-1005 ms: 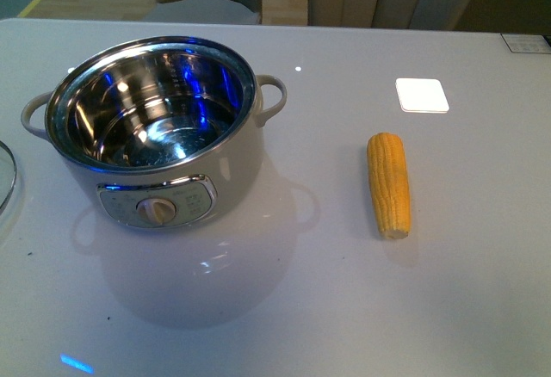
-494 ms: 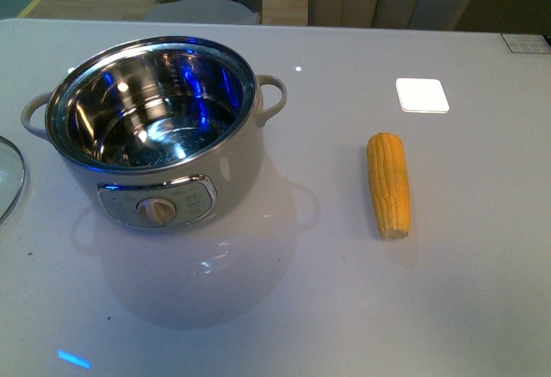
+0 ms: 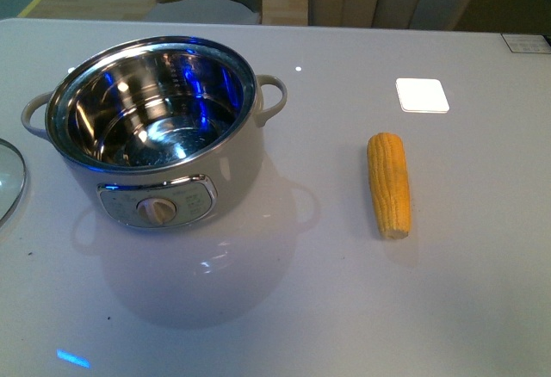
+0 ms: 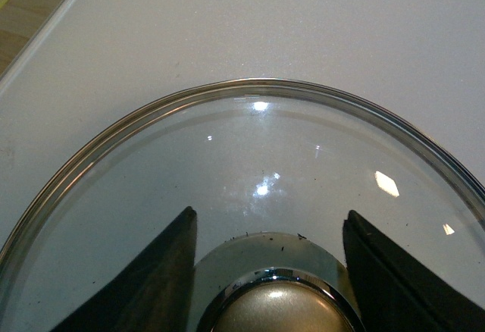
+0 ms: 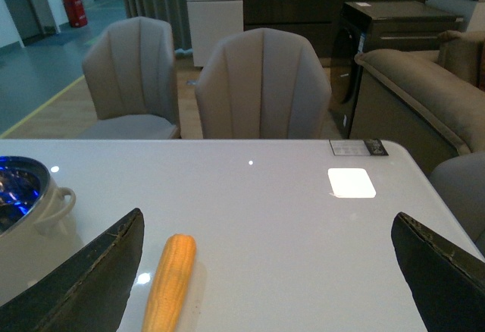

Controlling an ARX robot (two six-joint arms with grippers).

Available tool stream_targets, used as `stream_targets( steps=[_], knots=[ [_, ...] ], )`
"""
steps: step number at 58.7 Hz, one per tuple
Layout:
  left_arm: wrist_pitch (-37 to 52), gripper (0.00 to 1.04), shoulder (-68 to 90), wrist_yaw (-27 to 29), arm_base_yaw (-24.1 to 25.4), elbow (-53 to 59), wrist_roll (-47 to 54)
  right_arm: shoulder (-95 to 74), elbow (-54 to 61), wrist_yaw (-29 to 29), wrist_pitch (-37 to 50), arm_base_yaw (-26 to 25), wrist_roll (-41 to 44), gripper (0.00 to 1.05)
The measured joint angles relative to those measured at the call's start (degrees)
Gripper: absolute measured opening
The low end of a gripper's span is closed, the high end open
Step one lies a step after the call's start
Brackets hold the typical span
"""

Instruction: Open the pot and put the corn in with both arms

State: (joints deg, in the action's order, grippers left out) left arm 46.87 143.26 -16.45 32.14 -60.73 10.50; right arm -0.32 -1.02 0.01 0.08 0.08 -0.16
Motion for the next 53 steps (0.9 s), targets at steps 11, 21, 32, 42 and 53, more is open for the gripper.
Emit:
stream_targets(
  steps=[11, 21, 32, 42, 53],
  knots=[
    [-0.37, 0.91, -0.52, 0.42, 0.0, 0.0, 0.17, 0.0, 0.0, 0.0, 0.0, 0.0, 0.0, 0.96],
    [-1.97, 0.98, -3.8, 0.59, 0.13, 0.02, 0.15, 0.0, 0.0, 0.0, 0.0, 0.0, 0.0, 0.96],
    [-3.69, 0.98, -9.51, -0.07, 1.33, 0.83, -1.05, 0.0, 0.0, 0.0, 0.0, 0.0, 0.0, 0.96],
    [-3.76, 0.98, -17.51, -2.25, 3.3, 4.48, -2.03, 0.0, 0.0, 0.0, 0.02, 0.0, 0.0, 0.96],
    [-3.39, 0.98, -31.93, -6.25, 3.21, 13.31, -4.57, 0.0, 0.0, 0.0, 0.0, 0.0, 0.0, 0.96]
  ],
)
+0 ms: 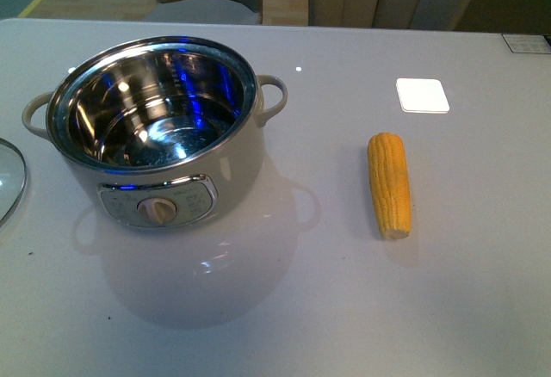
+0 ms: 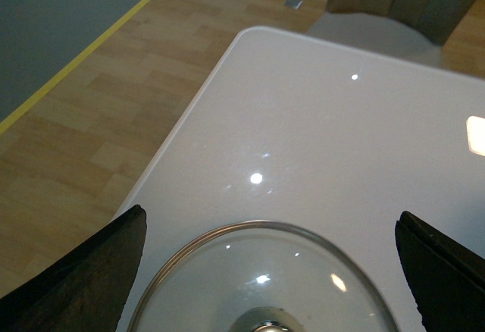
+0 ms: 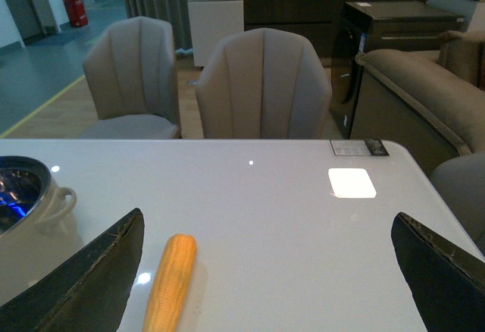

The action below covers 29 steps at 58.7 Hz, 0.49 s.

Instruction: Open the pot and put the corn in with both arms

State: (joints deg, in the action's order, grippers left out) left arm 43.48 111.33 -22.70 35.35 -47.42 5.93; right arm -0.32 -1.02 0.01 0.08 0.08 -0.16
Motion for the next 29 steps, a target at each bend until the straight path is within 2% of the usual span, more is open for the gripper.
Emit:
stream_targets(
  steps=[16, 29],
  knots=[
    [-1.81, 0.98, -17.18, 0.22, -5.97, 9.77, -1.64, 0.0, 0.0, 0.0, 0.0, 0.0, 0.0, 0.96],
    [-6.49, 0.98, -31.8, 4.5, -17.14, 17.9, -5.9, 0.0, 0.0, 0.0, 0.0, 0.0, 0.0, 0.96]
  ],
)
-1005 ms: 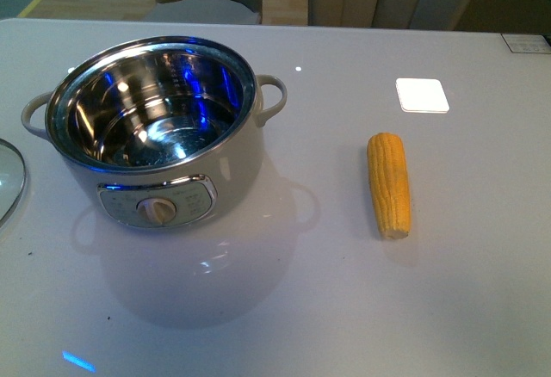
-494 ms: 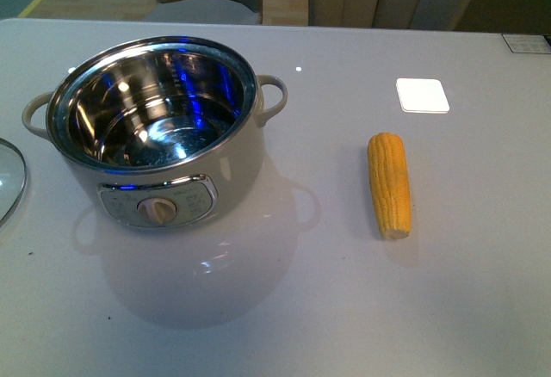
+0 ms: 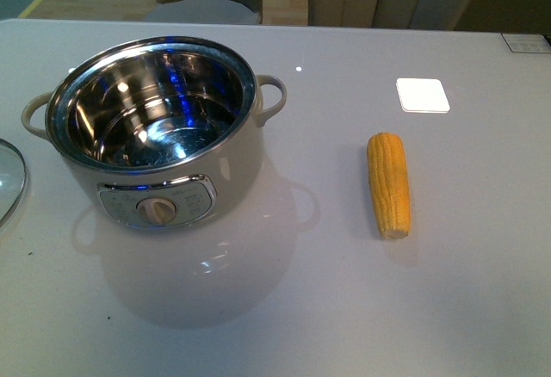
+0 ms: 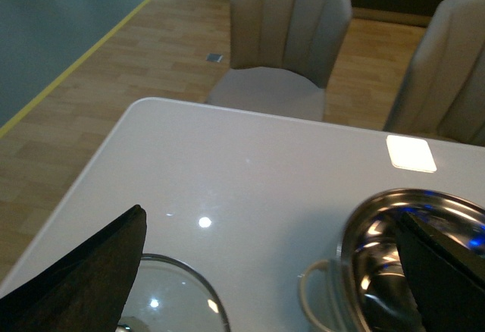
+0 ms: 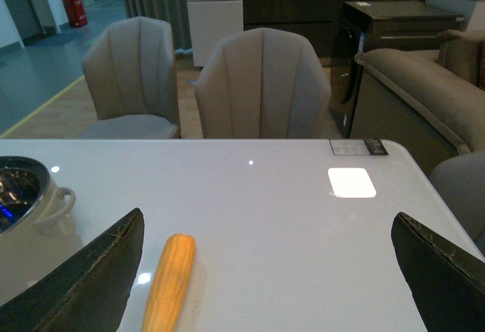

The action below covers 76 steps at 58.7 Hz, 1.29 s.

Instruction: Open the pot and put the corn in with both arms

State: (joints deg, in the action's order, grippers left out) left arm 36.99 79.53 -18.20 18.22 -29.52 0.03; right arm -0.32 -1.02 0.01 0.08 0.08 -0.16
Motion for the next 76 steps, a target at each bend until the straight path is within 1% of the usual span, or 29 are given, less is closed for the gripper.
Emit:
stream_targets(
  steps=[7, 10, 11, 13, 14, 16, 17, 22, 23, 29, 30, 33, 34, 38, 46, 49, 51, 57, 63, 76],
  knots=[
    [-1.62, 0.98, -5.57, 2.23, -5.42, 3.32, -1.81, 0.0, 0.0, 0.0, 0.0, 0.0, 0.0, 0.96],
    [6.6, 0.88, -7.15, 8.0, -8.81, 7.26, -1.25, 0.0, 0.0, 0.02, 0.0, 0.0, 0.0, 0.96],
    [7.98, 0.86, -7.48, 8.81, -9.29, 8.0, -1.2, 0.0, 0.0, 0.0, 0.0, 0.0, 0.0, 0.96],
    [12.28, 0.79, -8.96, 10.69, -10.86, 10.73, -1.05, 0.02, 0.0, 0.0, 0.0, 0.0, 0.0, 0.96],
    [12.98, 0.77, -9.38, 10.91, -11.15, 11.3, -0.96, 0.0, 0.0, 0.0, 0.0, 0.0, 0.0, 0.96],
    [14.27, 0.7, -11.1, 11.47, -11.98, 13.11, -0.81, 0.0, 0.0, 0.0, 0.0, 0.0, 0.0, 0.96],
    [14.4, 0.68, -11.54, 11.56, -12.13, 13.49, -0.81, 0.0, 0.0, 0.0, 0.0, 0.0, 0.0, 0.96],
    [14.32, 0.52, -14.97, 13.07, -12.87, 16.48, -0.72, 0.02, 0.0, 0.0, 0.0, 0.0, 0.0, 0.96],
    [14.27, 0.5, -15.32, 13.31, -12.94, 16.76, -0.72, 0.02, 0.0, 0.0, 0.0, 0.0, 0.0, 0.96],
    [12.83, 0.3, -19.04, 13.97, -13.84, 19.56, -0.7, 0.02, 0.0, 0.0, 0.0, 0.0, 0.0, 0.96],
    [12.66, 0.29, -19.41, 14.05, -13.92, 19.82, -0.7, 0.02, 0.0, 0.0, 0.0, 0.0, 0.0, 0.96],
    [11.58, 0.18, -21.77, 17.53, -16.13, 21.11, -0.7, 0.02, 0.0, 0.0, 0.0, 0.0, 0.0, 0.96],
    [11.41, 0.16, -22.18, 17.77, -16.44, 21.33, -0.7, 0.02, 0.0, 0.0, 0.0, 0.0, 0.0, 0.96],
    [10.03, 0.03, -24.94, 17.81, -17.88, 22.51, -0.68, 0.02, 0.0, 0.0, 0.02, 0.0, 0.0, 0.96],
    [6.75, 0.03, -30.27, 18.14, -18.08, 24.55, -0.5, 0.02, 0.0, 0.02, 0.0, 0.0, 0.0, 0.96],
    [8.81, 0.03, -31.12, 18.18, -18.08, 26.58, -0.52, 0.02, 0.0, 0.02, 0.0, 0.0, 0.0, 0.96],
    [8.33, 0.03, -31.85, 18.21, -18.08, 27.41, -0.5, 0.02, 0.0, 0.0, 0.0, 0.0, 0.0, 0.96],
    [4.79, 0.03, -35.78, 18.18, -18.08, 28.5, -0.5, 0.02, 0.0, 0.02, 0.0, 0.0, 0.0, 0.96],
    [-0.76, 0.03, -42.18, 18.21, -18.08, 28.72, -0.5, 0.02, 0.0, 0.02, 0.0, 0.0, 0.0, 0.96],
    [-8.59, 0.03, -50.75, 18.21, -18.08, 28.74, -0.5, 0.02, 0.0, 0.0, 0.0, 0.0, 0.0, 0.96]
  ],
)
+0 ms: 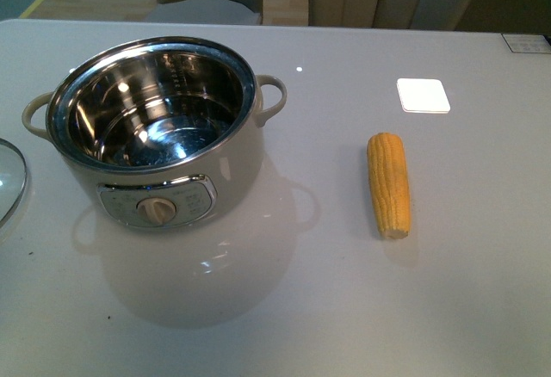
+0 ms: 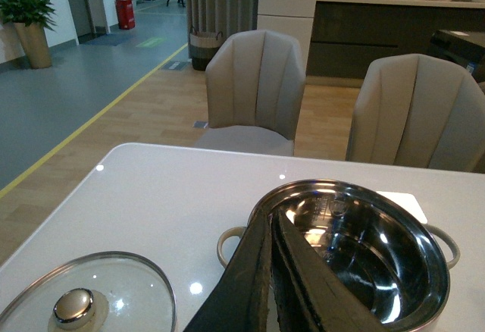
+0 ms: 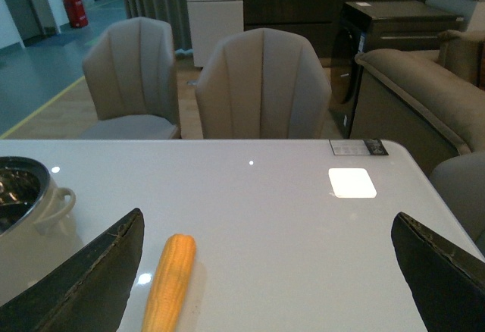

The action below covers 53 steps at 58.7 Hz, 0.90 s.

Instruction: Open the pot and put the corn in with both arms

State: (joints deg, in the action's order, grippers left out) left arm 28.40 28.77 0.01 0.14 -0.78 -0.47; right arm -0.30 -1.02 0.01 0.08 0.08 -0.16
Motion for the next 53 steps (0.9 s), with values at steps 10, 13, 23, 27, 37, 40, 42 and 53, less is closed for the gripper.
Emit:
stream_targets(
  steps=[10, 13, 23, 27, 37, 40, 42, 53],
  knots=[
    [-5.22, 0.03, -5.49, 0.0, 0.0, 0.0, 0.0, 0.0, 0.0, 0.0, 0.0, 0.0, 0.0, 0.96],
    [-6.49, 0.03, -6.8, 0.0, 0.0, 0.0, 0.0, 0.0, 0.0, 0.0, 0.0, 0.0, 0.0, 0.96],
    [-10.75, 0.03, -11.1, 0.0, 0.0, 0.0, 0.0, 0.0, 0.0, 0.0, 0.0, 0.0, 0.0, 0.96],
    [-12.17, 0.03, -12.57, 0.0, 0.0, 0.0, 0.0, 0.0, 0.0, 0.0, 0.0, 0.0, 0.0, 0.96],
    [-15.34, 0.03, -15.76, 0.0, 0.0, 0.0, 0.0, 0.0, 0.0, 0.0, 0.0, 0.0, 0.0, 0.96],
    [-16.09, 0.03, -16.52, 0.0, 0.0, 0.0, 0.0, 0.0, 0.0, 0.0, 0.0, 0.0, 0.0, 0.96],
    [-16.52, 0.03, -16.94, 0.0, 0.0, 0.0, 0.0, 0.0, 0.0, 0.0, 0.0, 0.0, 0.0, 0.96],
    [-27.61, 0.03, -26.53, 0.0, 0.0, 0.0, 0.0, 0.0, 0.0, 0.0, 0.0, 0.0, 0.0, 0.96]
  ],
)
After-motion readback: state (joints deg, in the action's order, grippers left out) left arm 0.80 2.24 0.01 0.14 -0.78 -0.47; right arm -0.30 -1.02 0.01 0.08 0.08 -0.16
